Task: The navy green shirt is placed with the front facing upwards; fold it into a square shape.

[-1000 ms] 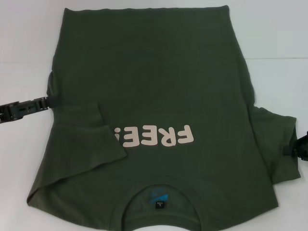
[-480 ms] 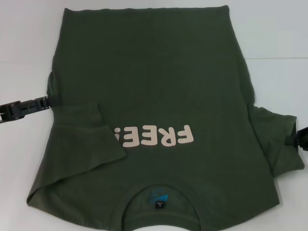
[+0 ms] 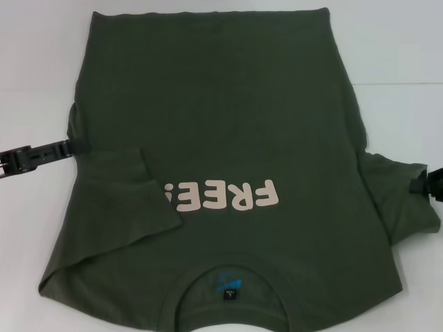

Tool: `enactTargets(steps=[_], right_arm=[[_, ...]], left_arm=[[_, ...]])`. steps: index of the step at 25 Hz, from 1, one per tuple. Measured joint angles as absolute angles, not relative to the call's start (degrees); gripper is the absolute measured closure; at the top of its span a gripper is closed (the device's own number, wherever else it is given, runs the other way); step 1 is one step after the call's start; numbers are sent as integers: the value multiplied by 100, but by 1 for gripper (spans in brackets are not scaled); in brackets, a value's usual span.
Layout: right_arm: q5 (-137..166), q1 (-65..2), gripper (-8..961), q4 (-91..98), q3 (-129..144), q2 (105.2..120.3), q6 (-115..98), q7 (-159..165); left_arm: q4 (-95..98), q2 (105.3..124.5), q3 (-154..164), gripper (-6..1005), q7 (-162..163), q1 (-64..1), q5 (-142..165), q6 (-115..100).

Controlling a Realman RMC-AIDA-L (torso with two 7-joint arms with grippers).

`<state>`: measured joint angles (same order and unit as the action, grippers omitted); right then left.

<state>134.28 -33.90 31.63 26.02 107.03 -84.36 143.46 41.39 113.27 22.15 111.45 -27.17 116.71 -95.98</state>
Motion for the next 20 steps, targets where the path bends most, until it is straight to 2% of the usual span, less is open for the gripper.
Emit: enactTargets(steps=[11, 20], right_arm=[[13110, -3044, 933, 3414, 2564, 10492, -8698, 14320], [13034, -2906, 933, 3470, 2347, 10407, -8804, 14176]], left_arm=[[4030, 11356, 2220, 110, 11223, -2710, 11672, -9582], [3983, 11355, 2215, 110, 11235, -2740, 11672, -9582]])
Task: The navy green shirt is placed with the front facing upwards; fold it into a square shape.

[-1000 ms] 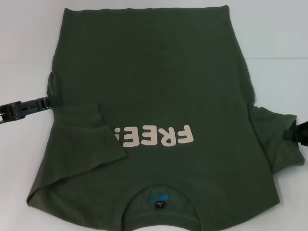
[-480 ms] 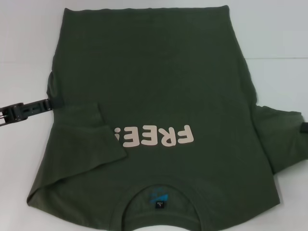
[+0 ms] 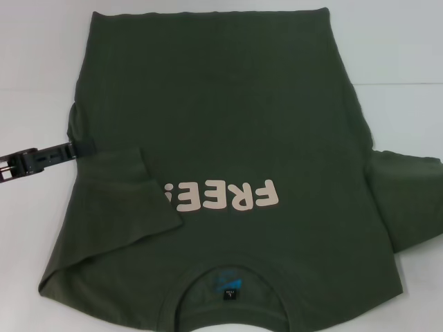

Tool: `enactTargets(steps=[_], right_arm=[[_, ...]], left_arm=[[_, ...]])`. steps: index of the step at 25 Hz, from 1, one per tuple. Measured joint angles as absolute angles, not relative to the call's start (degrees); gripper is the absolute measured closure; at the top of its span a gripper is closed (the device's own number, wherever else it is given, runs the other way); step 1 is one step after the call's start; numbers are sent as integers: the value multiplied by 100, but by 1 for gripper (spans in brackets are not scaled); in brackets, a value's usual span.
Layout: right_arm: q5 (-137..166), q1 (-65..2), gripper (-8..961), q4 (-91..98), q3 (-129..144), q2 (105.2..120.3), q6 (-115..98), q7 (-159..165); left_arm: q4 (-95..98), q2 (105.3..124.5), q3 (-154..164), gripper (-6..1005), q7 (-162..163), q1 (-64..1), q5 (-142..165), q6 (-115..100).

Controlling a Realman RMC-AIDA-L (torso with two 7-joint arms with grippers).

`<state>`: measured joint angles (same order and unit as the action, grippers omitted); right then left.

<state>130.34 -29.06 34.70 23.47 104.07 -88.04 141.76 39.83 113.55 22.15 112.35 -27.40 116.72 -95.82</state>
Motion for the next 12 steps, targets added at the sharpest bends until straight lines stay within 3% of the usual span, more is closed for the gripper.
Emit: enactTargets(steps=[12], right_arm=[[13033, -2865, 934, 3472, 1886, 10315, -8926, 14002]], left_arm=[[3981, 11378, 2222, 110, 11283, -2743, 11672, -9605]])
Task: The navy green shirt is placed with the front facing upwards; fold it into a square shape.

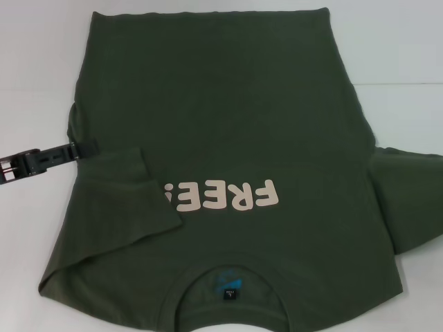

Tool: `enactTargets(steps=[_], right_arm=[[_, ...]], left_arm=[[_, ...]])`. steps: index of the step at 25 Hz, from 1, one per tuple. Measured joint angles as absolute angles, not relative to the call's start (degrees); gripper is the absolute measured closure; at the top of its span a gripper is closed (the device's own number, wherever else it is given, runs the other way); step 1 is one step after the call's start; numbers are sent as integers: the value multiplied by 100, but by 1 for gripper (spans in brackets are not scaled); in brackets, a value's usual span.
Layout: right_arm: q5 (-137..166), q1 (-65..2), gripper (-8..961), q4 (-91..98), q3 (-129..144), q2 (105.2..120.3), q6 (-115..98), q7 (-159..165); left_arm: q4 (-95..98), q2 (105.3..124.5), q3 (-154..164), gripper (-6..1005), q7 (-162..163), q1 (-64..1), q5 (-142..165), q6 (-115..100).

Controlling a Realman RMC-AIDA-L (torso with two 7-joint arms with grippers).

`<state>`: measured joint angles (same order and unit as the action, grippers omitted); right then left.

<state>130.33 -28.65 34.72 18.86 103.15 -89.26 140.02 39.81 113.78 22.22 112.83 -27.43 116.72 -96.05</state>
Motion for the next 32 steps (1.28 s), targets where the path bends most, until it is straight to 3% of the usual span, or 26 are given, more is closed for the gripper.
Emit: enactTargets(steps=[17, 32], right_arm=[[12959, -3460, 934, 3459, 1949, 10361, -9109, 13983], [12989, -4621, 932, 3421, 3596, 10805, -8713, 14480]], left_arm=[[3981, 11399, 2259, 110, 11285, -2734, 11704, -9616], [3982, 11391, 2260, 111, 11285, -2758, 11716, -9615]])
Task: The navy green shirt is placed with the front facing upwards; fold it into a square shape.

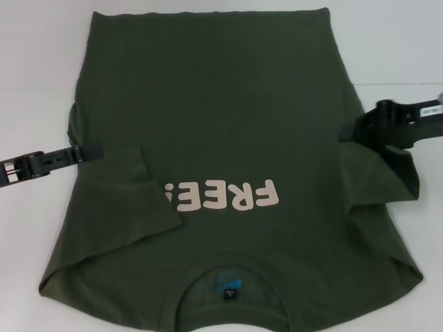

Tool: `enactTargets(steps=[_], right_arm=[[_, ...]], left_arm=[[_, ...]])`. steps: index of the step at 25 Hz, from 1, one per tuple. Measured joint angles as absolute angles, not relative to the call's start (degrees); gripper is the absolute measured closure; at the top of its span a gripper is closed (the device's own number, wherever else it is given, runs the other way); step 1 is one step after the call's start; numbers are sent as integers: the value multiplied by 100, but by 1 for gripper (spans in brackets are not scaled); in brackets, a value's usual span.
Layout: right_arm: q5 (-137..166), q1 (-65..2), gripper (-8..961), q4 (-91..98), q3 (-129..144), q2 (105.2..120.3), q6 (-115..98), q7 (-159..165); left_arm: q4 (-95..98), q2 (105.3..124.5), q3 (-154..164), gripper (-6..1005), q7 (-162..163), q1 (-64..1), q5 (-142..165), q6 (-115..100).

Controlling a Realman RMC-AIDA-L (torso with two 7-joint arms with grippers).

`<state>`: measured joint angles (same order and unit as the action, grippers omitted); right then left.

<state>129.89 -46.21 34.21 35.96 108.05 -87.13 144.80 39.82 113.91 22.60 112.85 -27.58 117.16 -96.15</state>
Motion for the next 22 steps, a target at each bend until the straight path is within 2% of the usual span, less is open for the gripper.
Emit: enactTargets(steps=[2, 18, 22], right_arm=[[12994, -4684, 931, 3449, 3881, 10858, -8590, 14613], [13024, -4694, 922, 3353, 4223, 10898, -8366, 14832], [13015, -4675, 832, 3346, 4221, 10898, -8306, 14863]], left_arm=[[3982, 11396, 2266, 111, 11285, -2757, 11716, -9616], [3913, 11417, 2382, 111, 11235, -2757, 11716, -9603], [3911, 11417, 2399, 110, 11234, -2759, 11716, -9603]])
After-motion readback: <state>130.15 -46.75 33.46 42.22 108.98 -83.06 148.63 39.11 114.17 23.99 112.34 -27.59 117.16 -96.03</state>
